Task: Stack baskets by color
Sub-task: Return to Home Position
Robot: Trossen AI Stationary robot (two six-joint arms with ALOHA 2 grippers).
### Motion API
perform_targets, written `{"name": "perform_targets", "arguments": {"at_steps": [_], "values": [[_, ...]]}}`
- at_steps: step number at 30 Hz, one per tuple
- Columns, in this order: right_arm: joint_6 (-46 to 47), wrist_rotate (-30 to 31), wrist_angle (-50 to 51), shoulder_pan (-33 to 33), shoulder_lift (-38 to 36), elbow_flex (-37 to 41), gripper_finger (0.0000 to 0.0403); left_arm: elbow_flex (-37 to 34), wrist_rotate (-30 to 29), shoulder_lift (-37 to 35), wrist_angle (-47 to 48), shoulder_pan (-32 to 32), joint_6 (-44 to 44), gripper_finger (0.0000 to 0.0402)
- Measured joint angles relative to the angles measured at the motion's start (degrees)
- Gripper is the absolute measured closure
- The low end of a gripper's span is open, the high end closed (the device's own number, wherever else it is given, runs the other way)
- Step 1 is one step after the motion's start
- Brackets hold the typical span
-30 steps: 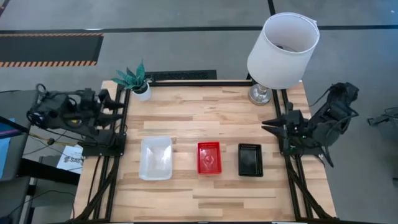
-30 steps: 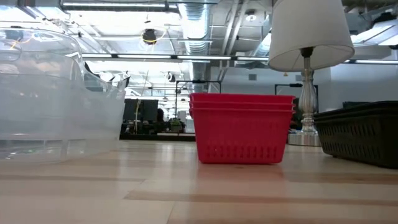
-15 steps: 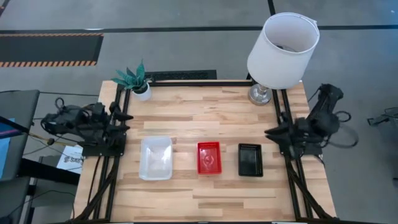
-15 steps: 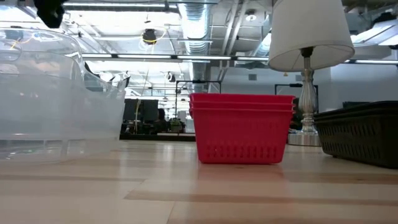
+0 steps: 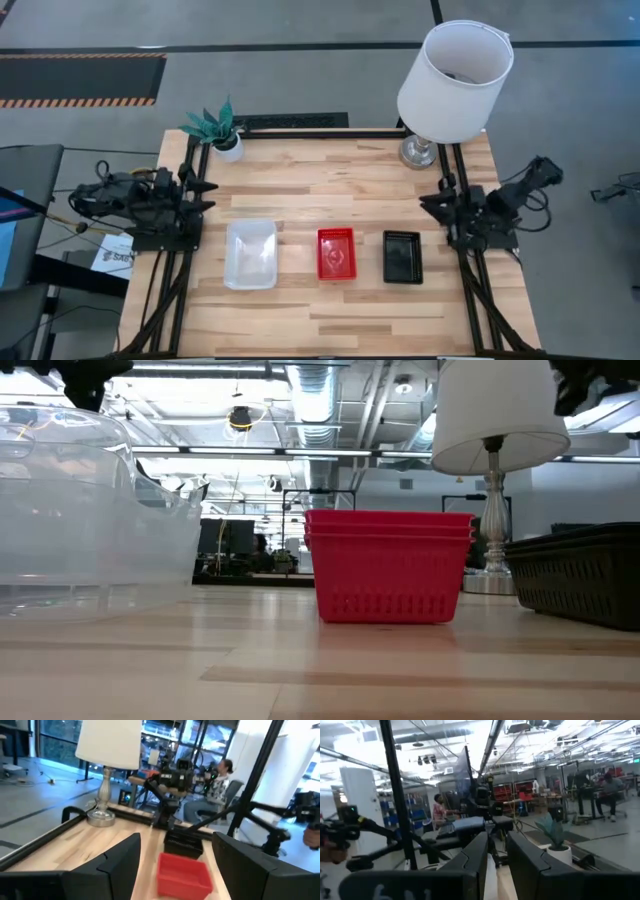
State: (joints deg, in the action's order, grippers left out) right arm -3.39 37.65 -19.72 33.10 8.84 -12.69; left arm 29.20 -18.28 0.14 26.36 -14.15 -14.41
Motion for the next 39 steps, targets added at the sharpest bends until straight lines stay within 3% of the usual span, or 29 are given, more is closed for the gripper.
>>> {"name": "perform_targets", "arguments": {"at_steps": [4, 7, 15, 25, 34, 39], "values": [[6.2, 0.0, 13.8, -1.5, -8.8, -0.2, 0.0308, 0.0, -2.3, 0.0, 3.1, 0.0, -0.3, 0.0168], [8.0, 2.1, 20.2, -1.8, -8.6, -0.2, 0.0308, 0.0, -2.7, -0.1, 4.6, 0.0, -0.5, 0.0168], [13.9, 4.7, 21.3, -2.6, -8.8, 5.8, 0.0308, -5.4, -0.9, -0.1, 0.0, 0.0, -1.1, 0.0168], [13.9, 4.5, 19.7, -4.1, -8.8, 10.5, 0.0308, -14.5, -0.5, 0.0, -4.2, 0.0, -3.7, 0.0168], [6.2, -4.6, 19.5, -6.9, -8.7, 10.8, 0.0308, -21.0, 4.7, -0.1, -8.2, 0.0, -3.6, 0.0168], [6.5, -8.0, 26.8, -7.8, -8.2, 8.9, 0.0308, -23.6, 5.9, 0.1, -11.8, 0.0, 0.0, 0.0168]]}}
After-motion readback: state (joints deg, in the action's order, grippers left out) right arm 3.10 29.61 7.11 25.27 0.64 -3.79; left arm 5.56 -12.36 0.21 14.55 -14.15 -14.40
